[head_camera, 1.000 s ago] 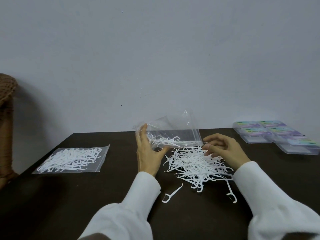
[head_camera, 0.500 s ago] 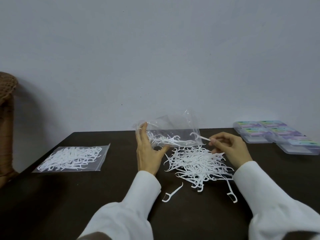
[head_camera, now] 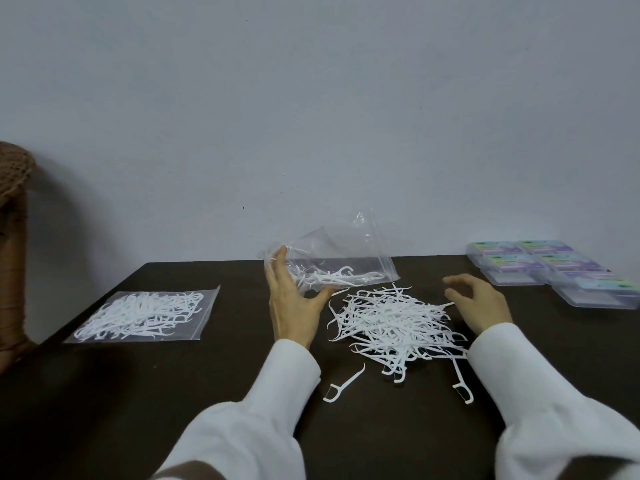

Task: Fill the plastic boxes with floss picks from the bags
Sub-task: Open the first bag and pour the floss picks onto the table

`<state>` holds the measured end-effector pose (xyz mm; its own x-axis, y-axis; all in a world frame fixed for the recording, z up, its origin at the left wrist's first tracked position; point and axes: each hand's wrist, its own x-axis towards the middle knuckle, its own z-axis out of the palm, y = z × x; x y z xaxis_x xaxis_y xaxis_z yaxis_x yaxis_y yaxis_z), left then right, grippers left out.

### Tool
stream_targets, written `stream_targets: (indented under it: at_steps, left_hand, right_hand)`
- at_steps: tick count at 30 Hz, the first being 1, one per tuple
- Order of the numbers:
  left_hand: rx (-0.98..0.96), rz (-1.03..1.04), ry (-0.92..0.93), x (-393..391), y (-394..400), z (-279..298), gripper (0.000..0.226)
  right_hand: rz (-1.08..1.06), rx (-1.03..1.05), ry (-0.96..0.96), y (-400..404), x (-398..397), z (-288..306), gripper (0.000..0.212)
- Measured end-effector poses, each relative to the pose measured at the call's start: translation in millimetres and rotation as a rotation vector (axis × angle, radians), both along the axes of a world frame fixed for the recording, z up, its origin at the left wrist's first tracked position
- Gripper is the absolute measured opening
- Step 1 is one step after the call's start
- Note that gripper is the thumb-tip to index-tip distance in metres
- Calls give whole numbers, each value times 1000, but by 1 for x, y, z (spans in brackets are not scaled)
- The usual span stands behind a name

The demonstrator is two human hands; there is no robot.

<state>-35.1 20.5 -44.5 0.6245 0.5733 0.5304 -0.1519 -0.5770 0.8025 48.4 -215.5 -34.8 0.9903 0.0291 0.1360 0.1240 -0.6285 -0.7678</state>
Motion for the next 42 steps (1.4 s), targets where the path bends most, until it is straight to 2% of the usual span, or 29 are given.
stream_targets:
  at_steps: [3,6,18,23,27,30,35,38,42]
  left_hand:
    - [4,-7,16,-1,-2,1,87]
    - [0,-10,17,-1,-2,0,87]
    - [1,-43,44,-5,-5,4,89]
    - [-9,-83,43,-5,-5,4,90]
    - [6,-105,49,-5,-8,4,90]
    - [43,-130,47,-4,-8,1,92]
    - [168,-194,70,-3,-12,-1,97]
    - [222,-216,64,0,-12,-3,98]
    - [327,-219,70,1,-8,-4,98]
  right_hand:
    - [-43,-205,185,-7,6,-5,41]
    - [-33,-355,213,-3,1,-7,41]
    - [240,-12,120,16,-8,-9,42]
    - [219,49,-6,16,-12,-5,36]
    - [362,326,-148,17,-18,7,25]
    - [521,523,-39,23,-24,12,23]
    - [622,601,210,31,-29,11,32]
    - [632,589,200,28,-27,10,21]
    - [629,447,143,24,-25,9,26]
